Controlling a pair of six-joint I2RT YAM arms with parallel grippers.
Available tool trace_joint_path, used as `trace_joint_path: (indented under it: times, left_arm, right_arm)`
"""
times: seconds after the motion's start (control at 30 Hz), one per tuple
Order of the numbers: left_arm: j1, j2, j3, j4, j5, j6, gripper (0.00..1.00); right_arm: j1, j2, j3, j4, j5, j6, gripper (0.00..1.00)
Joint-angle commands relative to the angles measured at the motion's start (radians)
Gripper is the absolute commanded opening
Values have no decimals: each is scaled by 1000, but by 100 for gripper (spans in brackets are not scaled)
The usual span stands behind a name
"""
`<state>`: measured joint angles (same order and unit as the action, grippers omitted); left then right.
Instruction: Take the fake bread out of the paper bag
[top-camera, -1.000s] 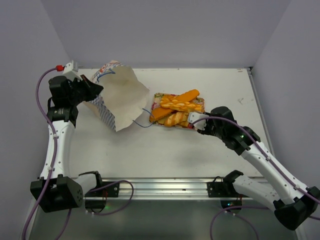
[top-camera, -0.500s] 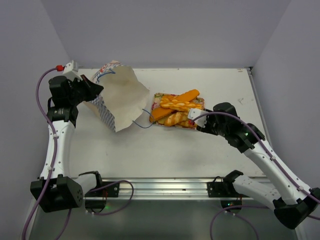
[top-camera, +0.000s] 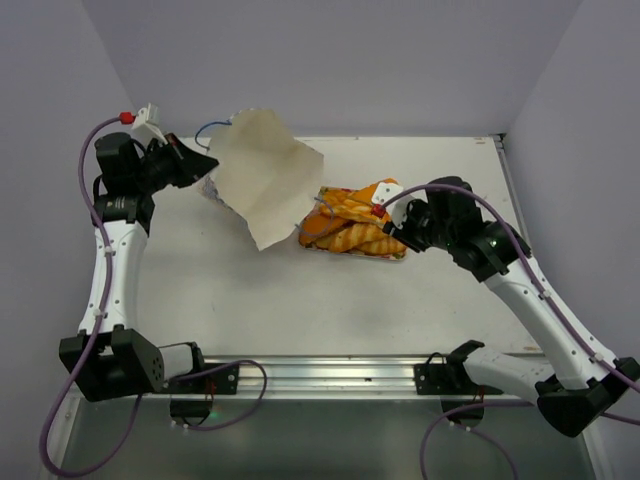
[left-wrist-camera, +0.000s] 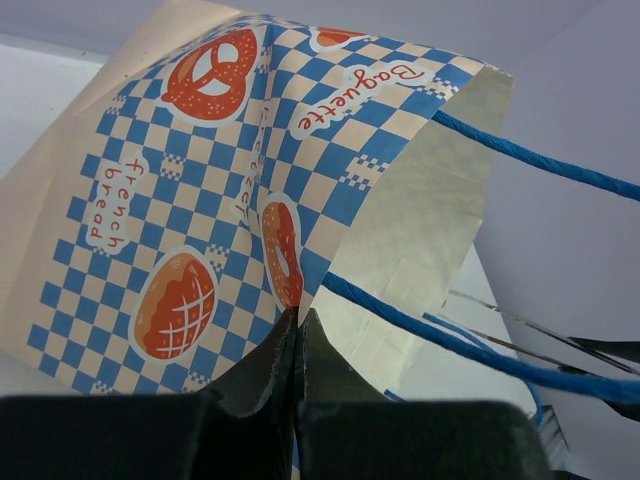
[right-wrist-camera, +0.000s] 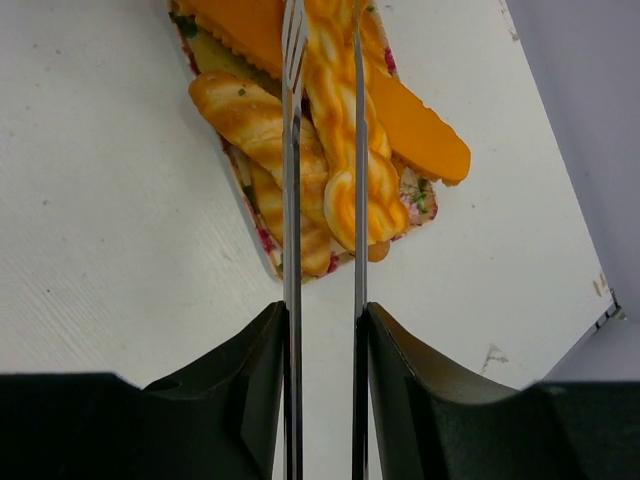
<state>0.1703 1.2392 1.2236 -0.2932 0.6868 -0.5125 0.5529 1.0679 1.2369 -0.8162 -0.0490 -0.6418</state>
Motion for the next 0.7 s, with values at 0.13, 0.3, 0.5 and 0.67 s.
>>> trace_joint_path:
  times: [0.13, 0.3, 0.5, 0.67]
  left_arm:
    - [31, 126, 108, 178, 141, -196, 0]
    - [69, 287, 139, 275, 161, -317, 0]
    - [92, 442, 244, 240, 145, -327, 0]
    - [113, 519, 286, 216, 129, -323, 3]
  right_arm:
    - [-47, -6, 36, 51, -71, 103, 40]
    - [-90, -14, 27, 68, -78, 125, 39]
    - [-136, -16, 36, 71, -86, 140, 39]
    - [-154, -5, 44, 71, -95, 149, 39]
